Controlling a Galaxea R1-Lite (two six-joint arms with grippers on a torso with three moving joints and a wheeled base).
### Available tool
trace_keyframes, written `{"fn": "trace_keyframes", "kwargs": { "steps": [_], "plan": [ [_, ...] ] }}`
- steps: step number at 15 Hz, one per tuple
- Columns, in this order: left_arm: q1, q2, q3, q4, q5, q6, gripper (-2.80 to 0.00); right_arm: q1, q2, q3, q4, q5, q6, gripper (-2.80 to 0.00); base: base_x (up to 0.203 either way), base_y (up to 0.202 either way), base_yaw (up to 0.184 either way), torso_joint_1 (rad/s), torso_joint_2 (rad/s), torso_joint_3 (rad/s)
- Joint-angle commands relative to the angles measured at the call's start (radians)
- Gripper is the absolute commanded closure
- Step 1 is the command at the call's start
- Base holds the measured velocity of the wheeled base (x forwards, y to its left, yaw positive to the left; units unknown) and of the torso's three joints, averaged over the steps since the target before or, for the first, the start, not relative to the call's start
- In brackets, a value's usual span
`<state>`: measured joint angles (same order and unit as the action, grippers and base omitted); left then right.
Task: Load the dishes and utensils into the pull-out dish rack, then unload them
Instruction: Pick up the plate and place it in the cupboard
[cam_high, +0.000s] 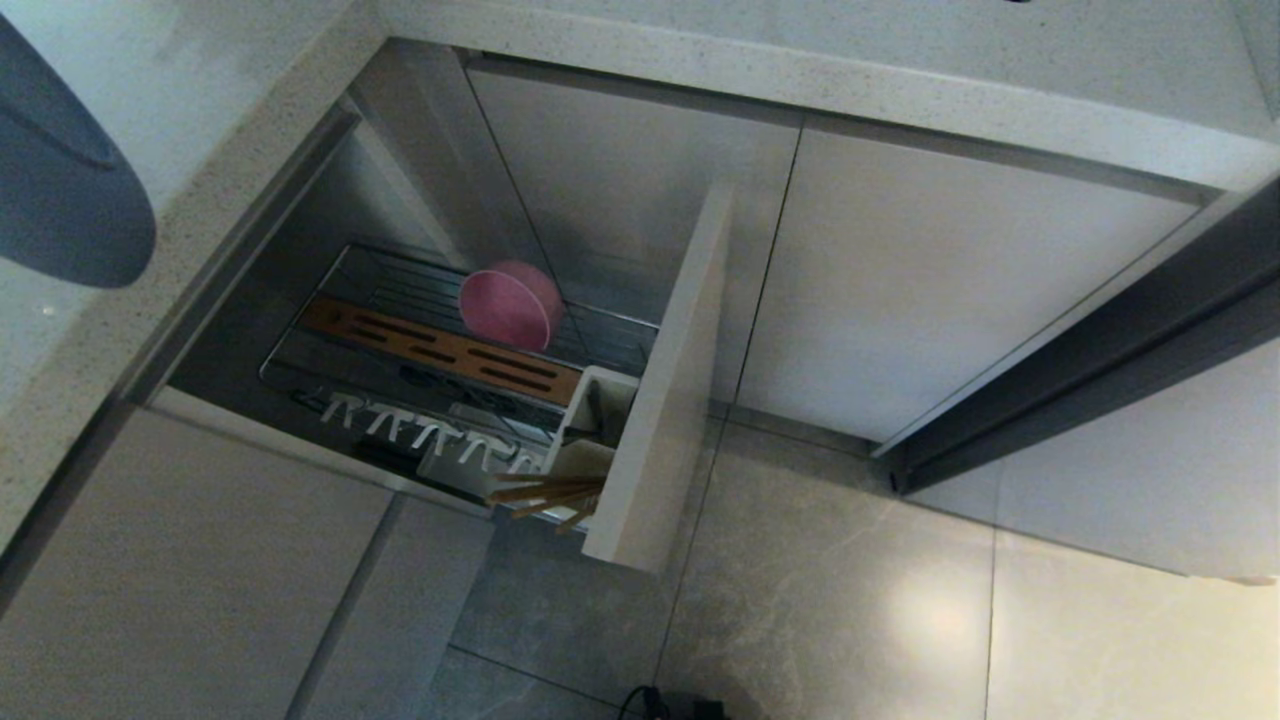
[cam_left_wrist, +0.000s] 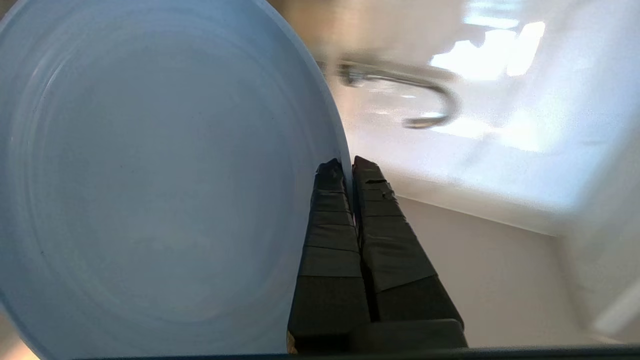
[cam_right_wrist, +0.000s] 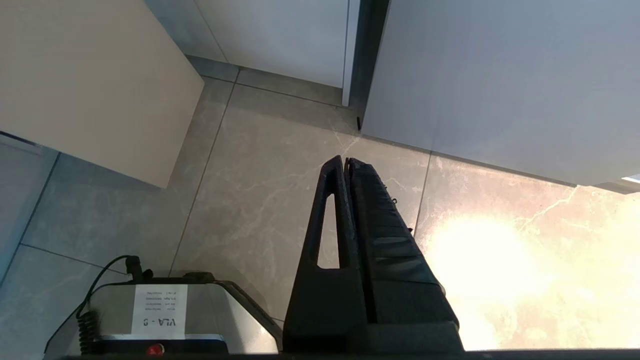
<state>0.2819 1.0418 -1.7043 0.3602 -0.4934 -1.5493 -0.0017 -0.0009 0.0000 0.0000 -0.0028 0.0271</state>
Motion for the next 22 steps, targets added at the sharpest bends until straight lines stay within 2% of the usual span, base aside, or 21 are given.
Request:
{"fn": "trace_keyframes", "kwargs": {
  "steps": [1,4,6,8,11,13,22],
  "plan": [
    [-0.002,0.037,0.041,0.002,-0.004,0.064,0.00,0.000,-0.001,0.000,0.000,0.000,0.000,0.00,0.000,0.000,0.000,0.000,0.00,0.000],
    [-0.045,0.047,0.075,0.000,-0.001,0.169,0.00,0.000,-0.001,0.000,0.000,0.000,0.000,0.00,0.000,0.000,0.000,0.000,0.00,0.000],
    [-0.086,0.046,0.081,0.001,0.000,0.175,0.00,0.000,-0.001,0.000,0.000,0.000,0.000,0.00,0.000,0.000,0.000,0.000,0.00,0.000],
    [-0.132,0.043,0.089,0.000,0.001,0.167,0.00,0.000,-0.001,0.000,0.000,0.000,0.001,0.00,0.000,0.000,0.000,0.000,0.00,0.000],
    [-0.160,0.041,0.095,-0.020,0.001,0.093,0.00,0.000,-0.001,0.000,0.000,0.000,0.001,0.00,0.000,0.000,0.000,0.000,0.00,0.000],
    [-0.191,0.035,0.127,-0.086,0.007,0.054,0.00,0.000,-0.001,0.000,0.000,0.000,0.000,0.00,0.000,0.000,0.000,0.000,0.00,0.000],
    [-0.196,0.035,0.106,-0.090,0.009,0.048,0.00,0.000,-0.001,0.000,0.000,0.000,0.001,0.00,0.000,0.000,0.000,0.000,0.00,0.000]
  ]
}}
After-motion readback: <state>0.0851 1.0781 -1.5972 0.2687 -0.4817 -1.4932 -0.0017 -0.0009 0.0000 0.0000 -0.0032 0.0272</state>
